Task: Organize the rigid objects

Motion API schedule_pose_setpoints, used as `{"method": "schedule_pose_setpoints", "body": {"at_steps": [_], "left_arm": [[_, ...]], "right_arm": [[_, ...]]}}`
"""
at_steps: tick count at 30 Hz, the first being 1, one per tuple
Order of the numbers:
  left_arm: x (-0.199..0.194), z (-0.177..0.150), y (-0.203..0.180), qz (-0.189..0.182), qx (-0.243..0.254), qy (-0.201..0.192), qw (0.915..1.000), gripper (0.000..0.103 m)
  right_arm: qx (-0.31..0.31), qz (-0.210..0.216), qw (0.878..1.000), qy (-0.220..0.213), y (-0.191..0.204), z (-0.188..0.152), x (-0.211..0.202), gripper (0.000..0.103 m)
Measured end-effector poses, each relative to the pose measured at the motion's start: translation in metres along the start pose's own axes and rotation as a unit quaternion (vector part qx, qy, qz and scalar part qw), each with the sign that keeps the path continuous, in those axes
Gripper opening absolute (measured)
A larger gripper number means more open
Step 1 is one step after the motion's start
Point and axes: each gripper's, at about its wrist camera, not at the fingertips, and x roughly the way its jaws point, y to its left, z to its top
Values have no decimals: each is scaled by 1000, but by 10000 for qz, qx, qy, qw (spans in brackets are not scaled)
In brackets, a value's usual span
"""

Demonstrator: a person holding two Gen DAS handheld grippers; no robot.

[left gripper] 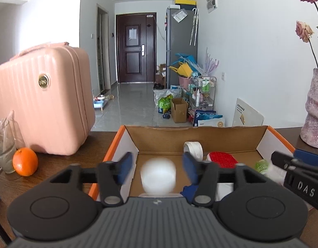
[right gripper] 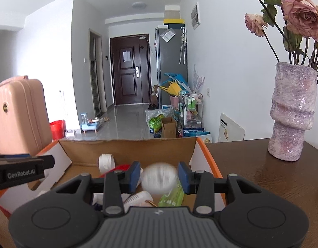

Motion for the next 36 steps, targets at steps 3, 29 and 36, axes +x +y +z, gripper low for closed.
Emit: {"method": "schedule_pose_setpoints", "body": {"at_steps": [3, 29, 36], "left_arm": [[-9, 1, 3, 158, -105, -137, 9997, 103], [-73, 2, 23, 223, -217, -367, 9988, 103], [-117, -11, 27, 131, -196, -432, 9988, 103]], "right_arm": [[-78, -105, 9999, -80, 0, 0, -6, 95], [28, -9, 9998, -211, -7, 8, -63, 103], [39, 45, 9996, -274, -11, 0, -106, 103]]}}
